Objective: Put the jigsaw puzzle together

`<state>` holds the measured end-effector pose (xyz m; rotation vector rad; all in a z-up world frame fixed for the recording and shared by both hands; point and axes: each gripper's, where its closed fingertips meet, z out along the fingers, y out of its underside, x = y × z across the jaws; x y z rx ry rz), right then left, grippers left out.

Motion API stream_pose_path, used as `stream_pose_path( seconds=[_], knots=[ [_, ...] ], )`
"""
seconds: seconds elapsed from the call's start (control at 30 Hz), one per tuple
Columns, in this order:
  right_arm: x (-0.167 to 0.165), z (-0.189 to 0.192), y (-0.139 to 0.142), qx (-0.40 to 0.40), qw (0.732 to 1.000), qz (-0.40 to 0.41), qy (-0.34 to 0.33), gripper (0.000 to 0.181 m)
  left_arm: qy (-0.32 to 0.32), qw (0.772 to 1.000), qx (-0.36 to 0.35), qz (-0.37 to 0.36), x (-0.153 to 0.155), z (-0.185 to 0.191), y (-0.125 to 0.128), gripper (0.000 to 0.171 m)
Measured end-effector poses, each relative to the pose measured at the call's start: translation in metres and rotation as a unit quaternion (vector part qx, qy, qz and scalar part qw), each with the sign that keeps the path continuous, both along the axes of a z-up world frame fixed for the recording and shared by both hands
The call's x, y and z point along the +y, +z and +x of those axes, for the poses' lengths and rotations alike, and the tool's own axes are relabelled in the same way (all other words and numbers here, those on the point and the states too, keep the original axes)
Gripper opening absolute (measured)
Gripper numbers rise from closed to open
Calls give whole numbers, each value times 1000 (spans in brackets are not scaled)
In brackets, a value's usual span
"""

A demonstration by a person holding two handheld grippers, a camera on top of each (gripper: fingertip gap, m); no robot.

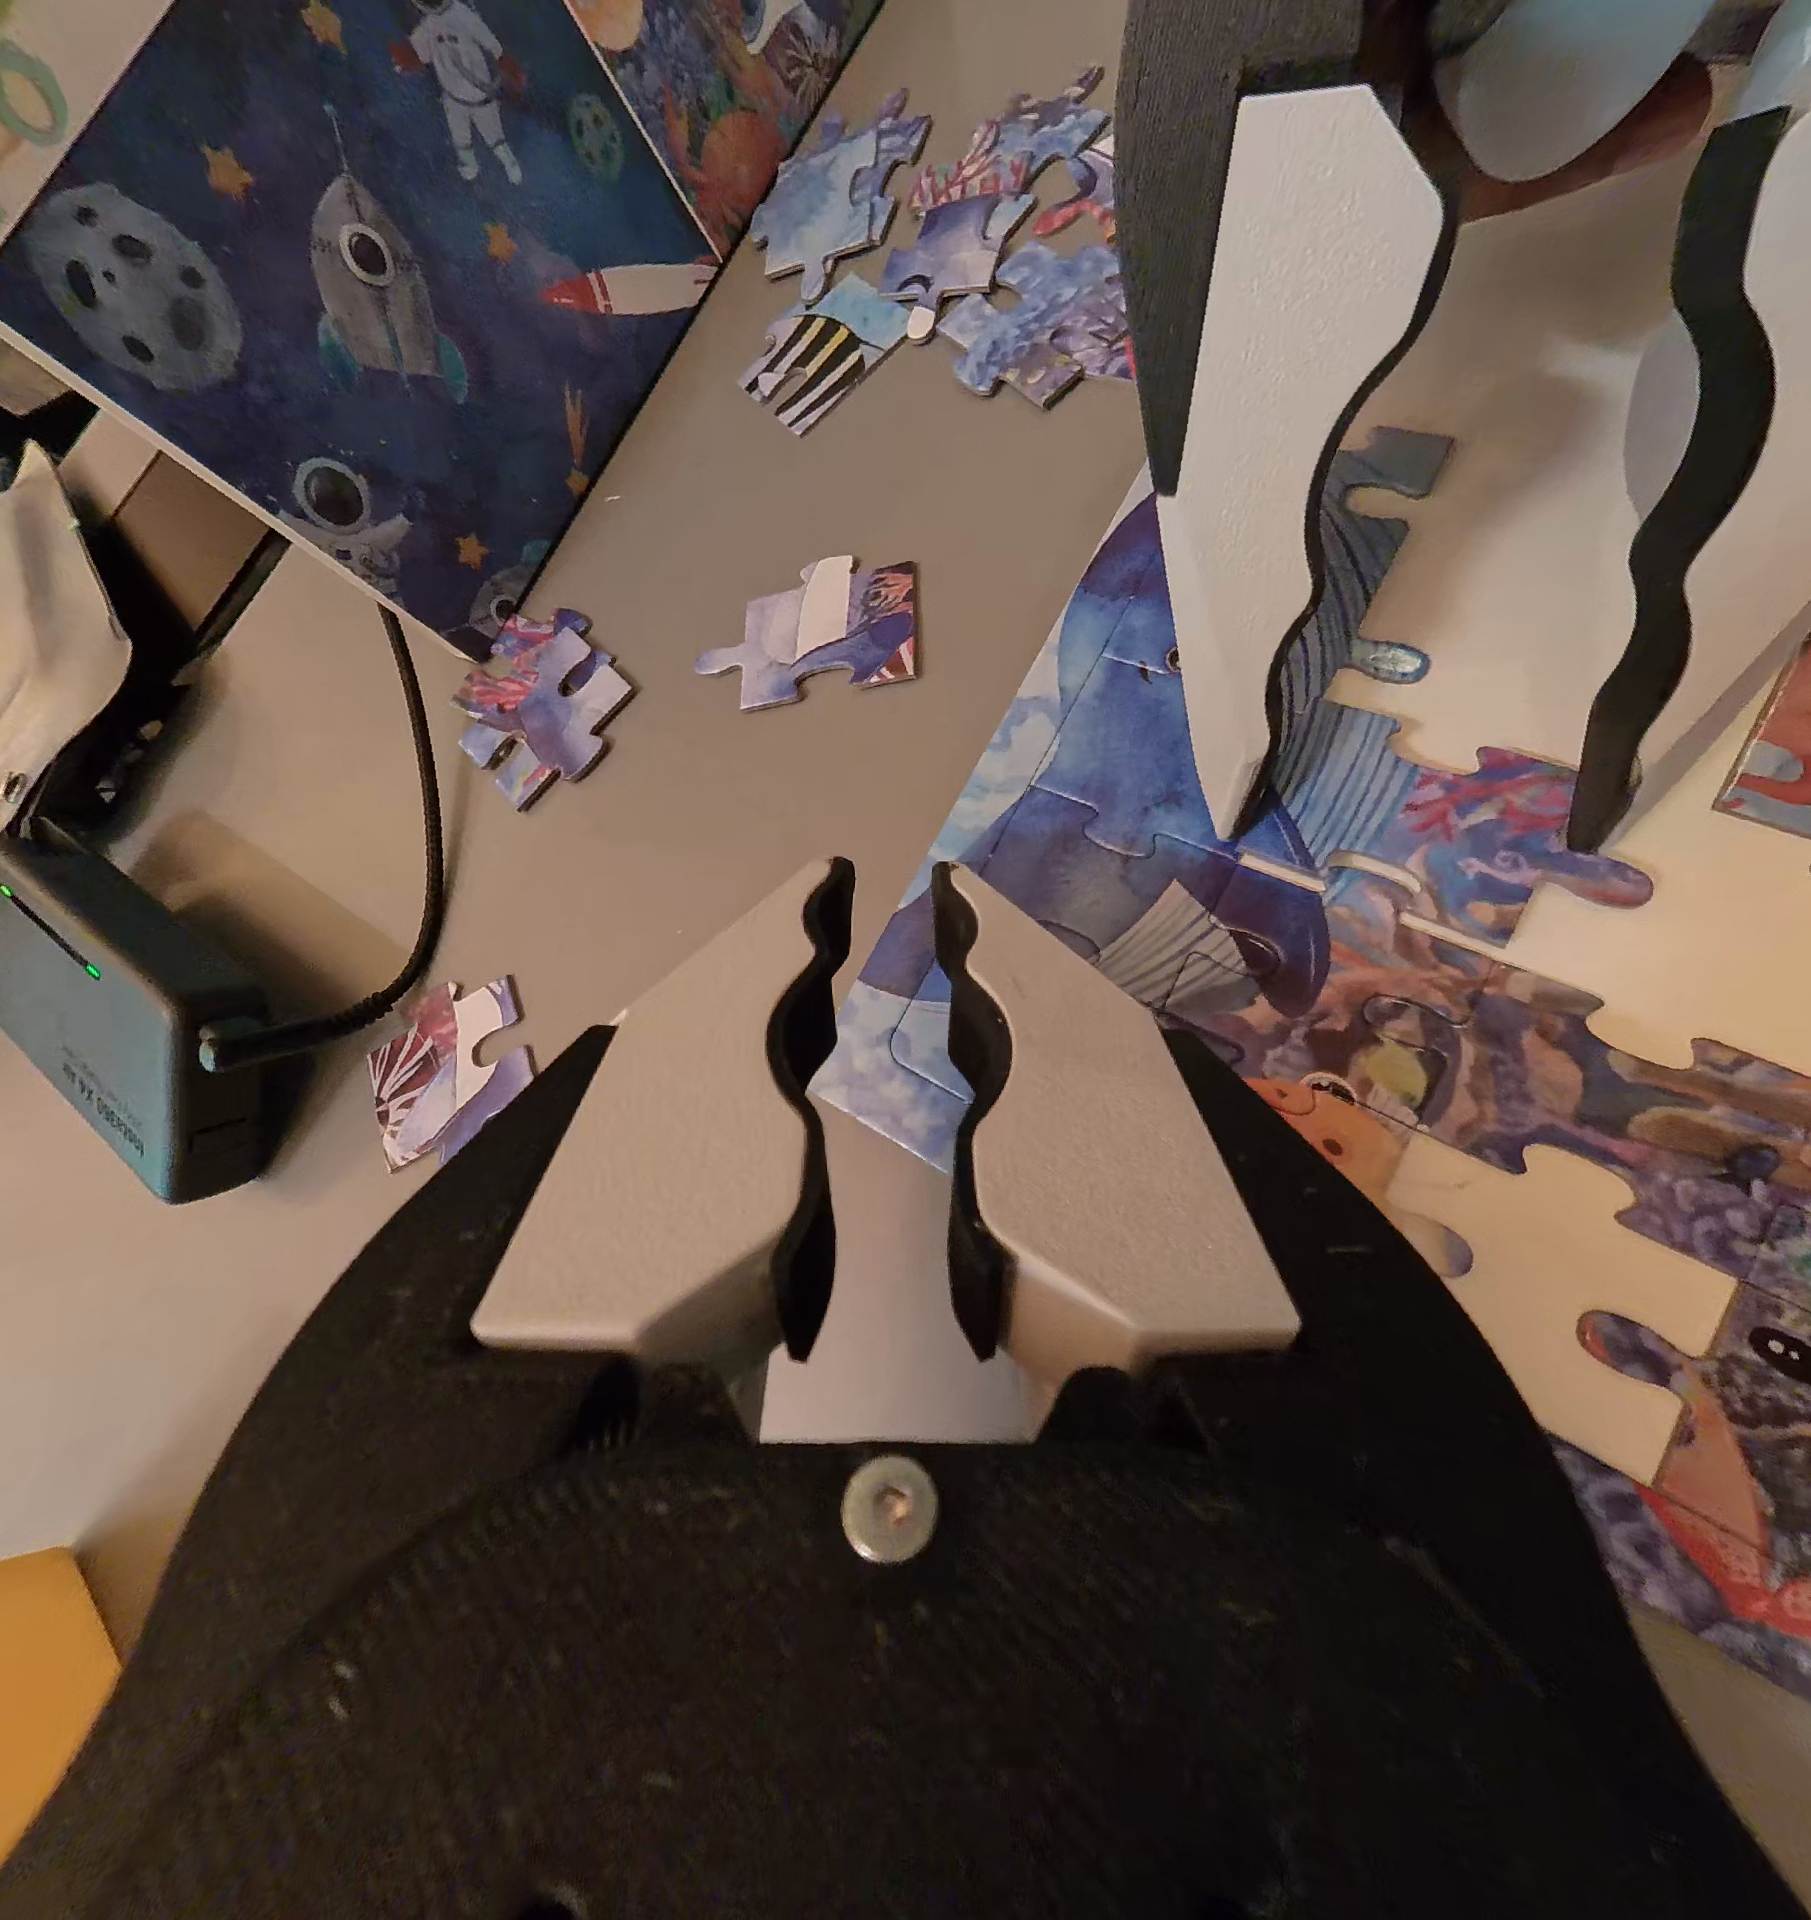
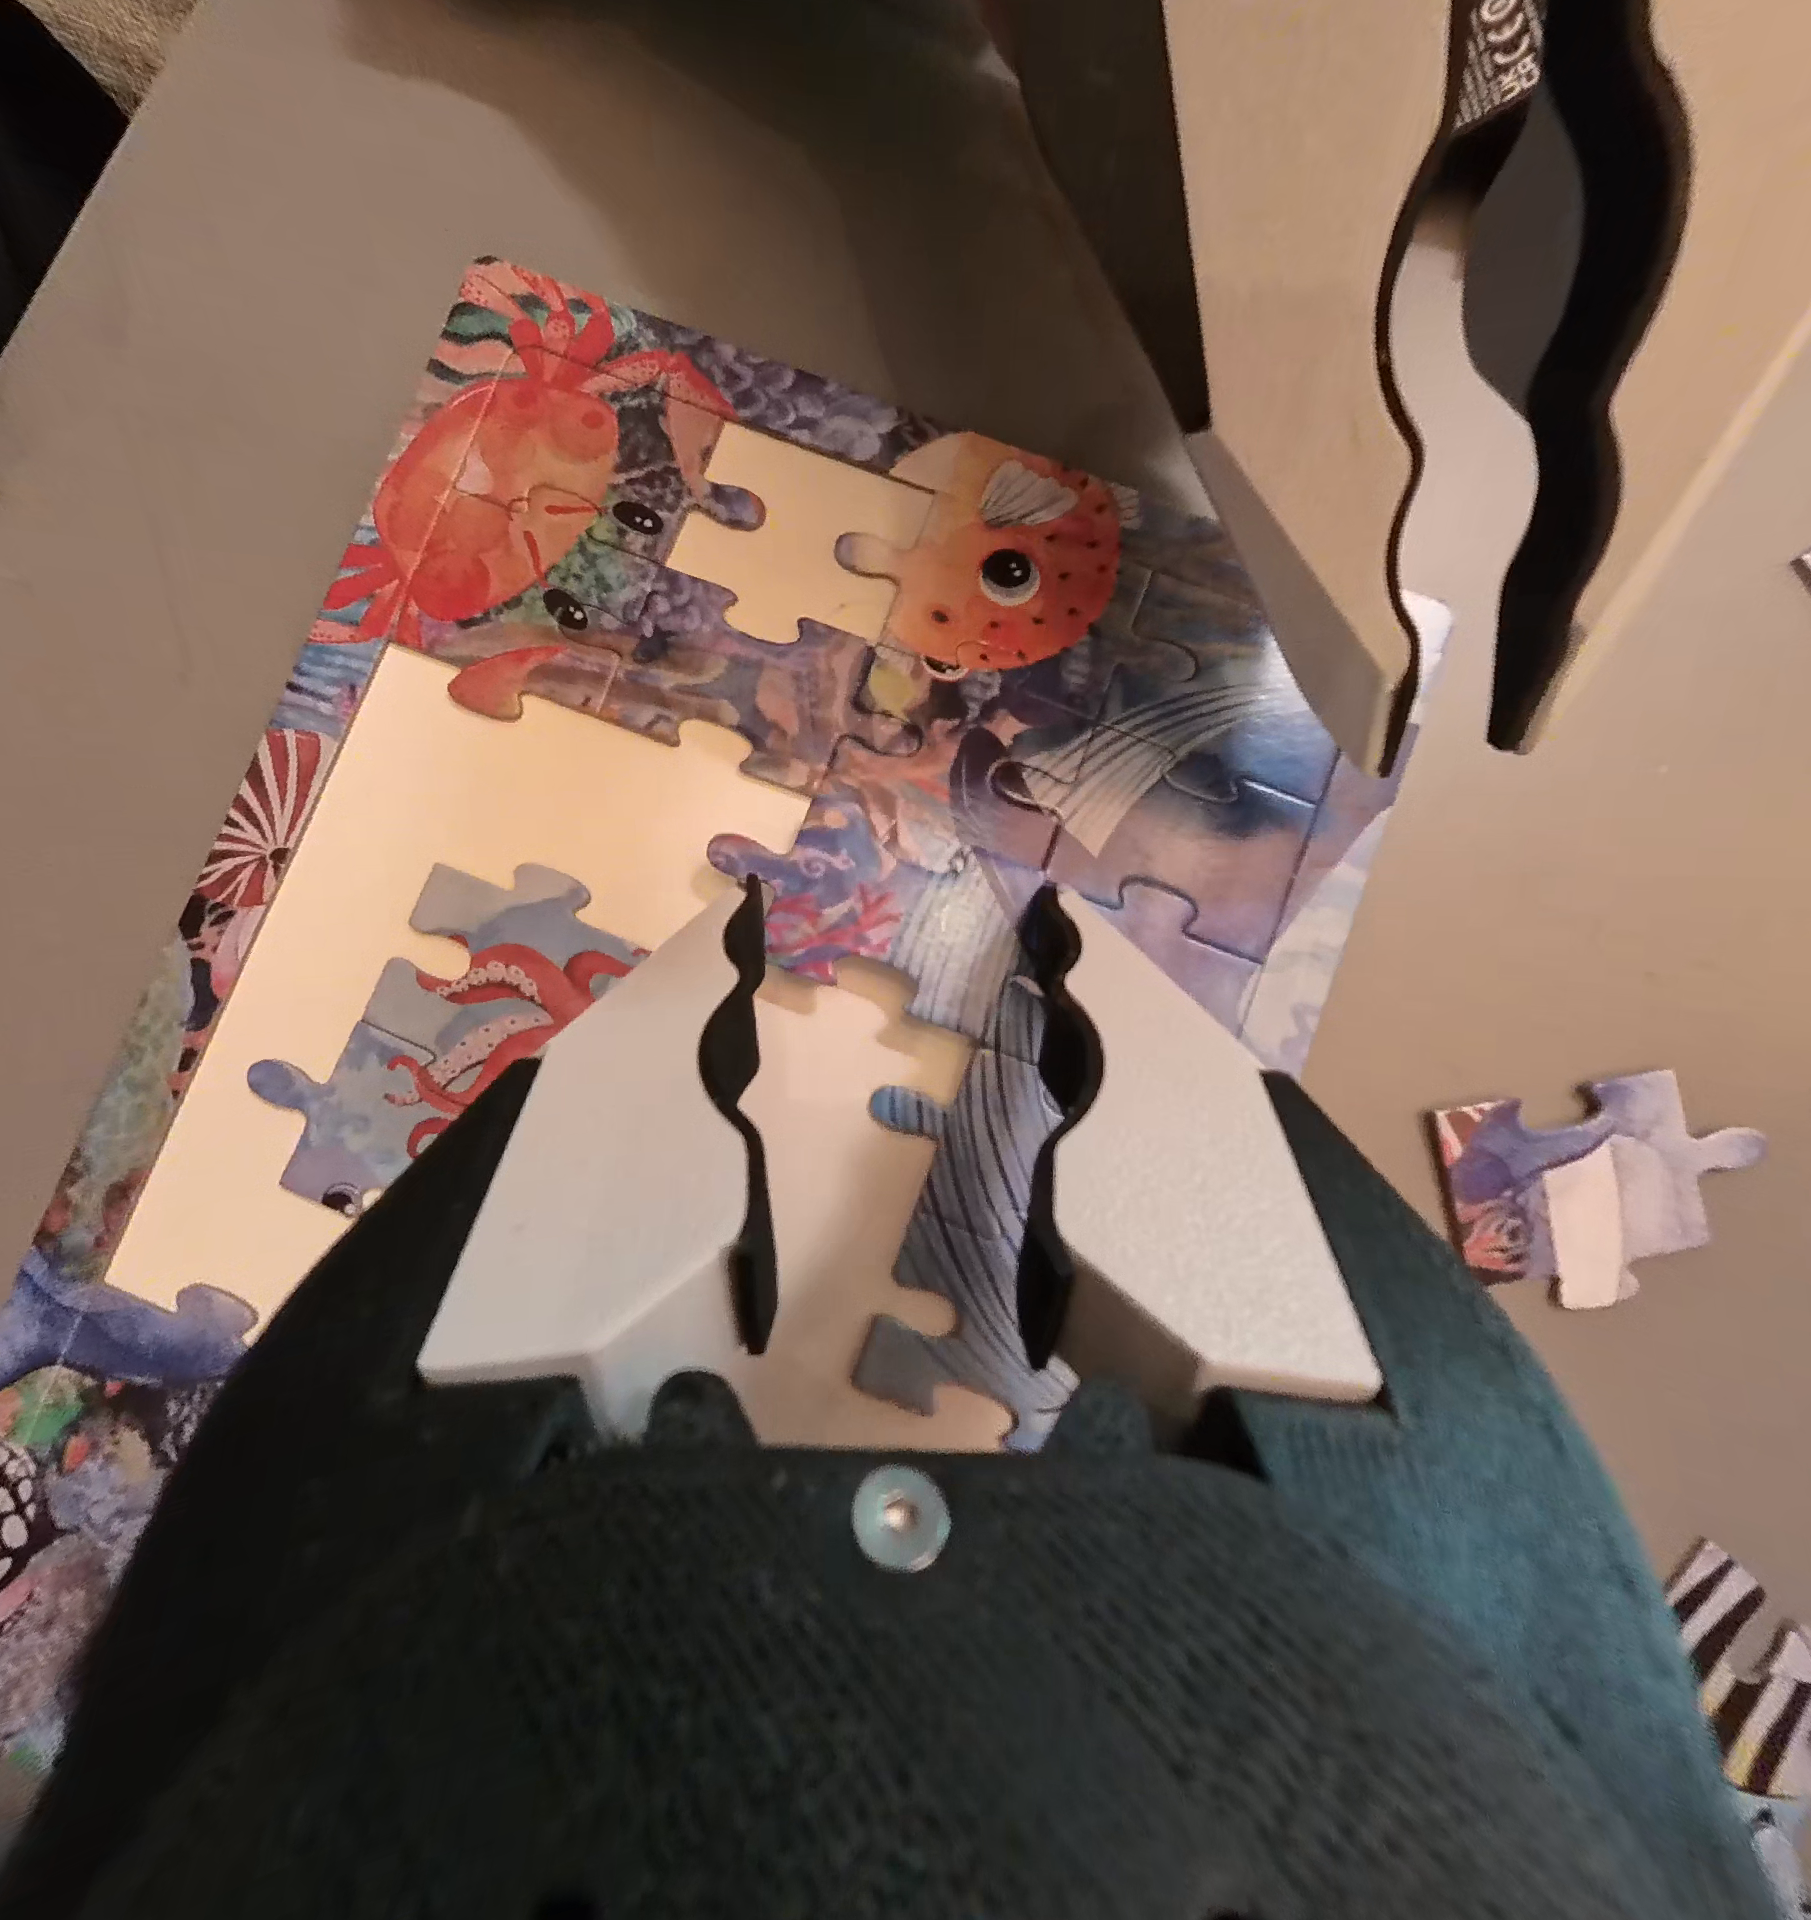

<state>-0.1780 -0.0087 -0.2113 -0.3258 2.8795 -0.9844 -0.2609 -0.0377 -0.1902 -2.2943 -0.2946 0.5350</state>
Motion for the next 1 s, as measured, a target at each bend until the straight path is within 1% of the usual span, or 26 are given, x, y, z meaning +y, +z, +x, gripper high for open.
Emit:
stream_pose_path(
  seconds=[0.33,0.47,0.53,0.6,0.7,0.77,0.8,0.83,0.9,0.93,1.0],
  knots=[
    [-1,-1,1,15,1000,-1,-4,57,1,1000,-1,3,-1,0,1,14],
    [2,-4,7,24,999,-5,-22,56,-1,1000,0,1,0,0,0,14],
    [4,-7,15,21,998,-25,-48,53,-5,1000,0,0,0,2,0,14],
    [4,-11,32,13,993,-70,-99,47,-18,1000,-2,1,3,6,-1,15],
    [9,-13,63,-18,971,-161,-178,36,-45,999,-4,3,8,15,0,15],
    [16,-14,70,-25,952,-205,-227,34,-86,996,-28,15,15,31,0,8],
    [21,-19,68,-9,943,-215,-253,33,-107,993,-44,19,19,40,0,1],
    [24,-22,63,12,938,-213,-273,33,-123,991,-57,19,21,46,-2,0],
    [30,-28,44,43,936,-173,-303,31,-139,987,-74,6,22,54,-7,0],
    [30,-31,35,47,934,-150,-321,30,-141,987,-78,-3,22,55,-11,0],
    [24,-28,23,23,933,-125,-337,26,-137,987,-77,-24,20,54,-18,0]
  ],
)
